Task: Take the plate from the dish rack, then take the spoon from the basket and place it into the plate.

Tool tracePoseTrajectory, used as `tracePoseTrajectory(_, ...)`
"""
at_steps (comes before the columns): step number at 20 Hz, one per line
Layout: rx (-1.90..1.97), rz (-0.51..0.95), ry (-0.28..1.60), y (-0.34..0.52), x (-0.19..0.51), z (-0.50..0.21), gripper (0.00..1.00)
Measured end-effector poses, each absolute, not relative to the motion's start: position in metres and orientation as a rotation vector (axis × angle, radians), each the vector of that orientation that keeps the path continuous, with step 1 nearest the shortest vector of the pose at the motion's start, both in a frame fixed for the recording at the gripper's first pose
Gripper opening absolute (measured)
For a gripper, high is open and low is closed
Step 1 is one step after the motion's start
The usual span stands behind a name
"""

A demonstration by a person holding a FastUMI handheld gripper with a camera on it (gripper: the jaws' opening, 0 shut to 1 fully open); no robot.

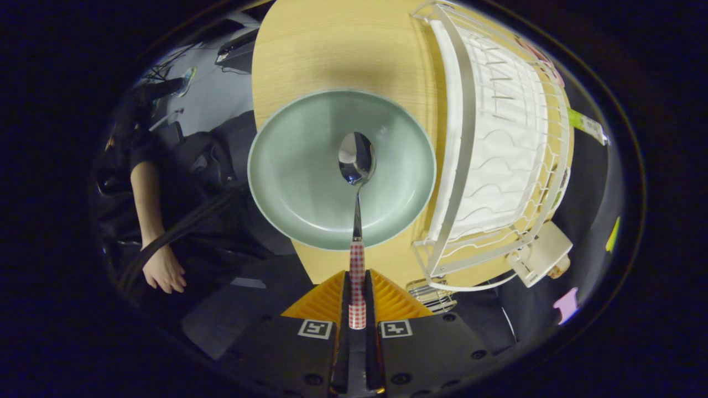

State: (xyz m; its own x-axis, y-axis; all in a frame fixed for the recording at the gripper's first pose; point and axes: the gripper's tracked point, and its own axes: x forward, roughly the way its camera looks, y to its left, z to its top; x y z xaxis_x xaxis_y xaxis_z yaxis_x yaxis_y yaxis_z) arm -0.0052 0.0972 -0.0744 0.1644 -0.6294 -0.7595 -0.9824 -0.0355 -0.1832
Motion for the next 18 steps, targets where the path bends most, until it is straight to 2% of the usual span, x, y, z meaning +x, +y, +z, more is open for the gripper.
tracePoseTrajectory(7, -1.734, 0.608, 1.52, 0.105, 0.001, -0.076, 0.22)
tracePoseTrajectory(9, -1.718, 0.611, 1.511, 0.104, 0.002, -0.073, 0.35)
tracePoseTrajectory(12, -1.672, 0.632, 1.483, 0.104, 0.001, -0.073, 0.66)
tracePoseTrajectory(16, -1.62, 0.661, 1.433, 0.102, 0.003, -0.07, 1.0)
tracePoseTrajectory(18, -1.589, 0.655, 1.395, 0.096, 0.006, -0.068, 1.0)
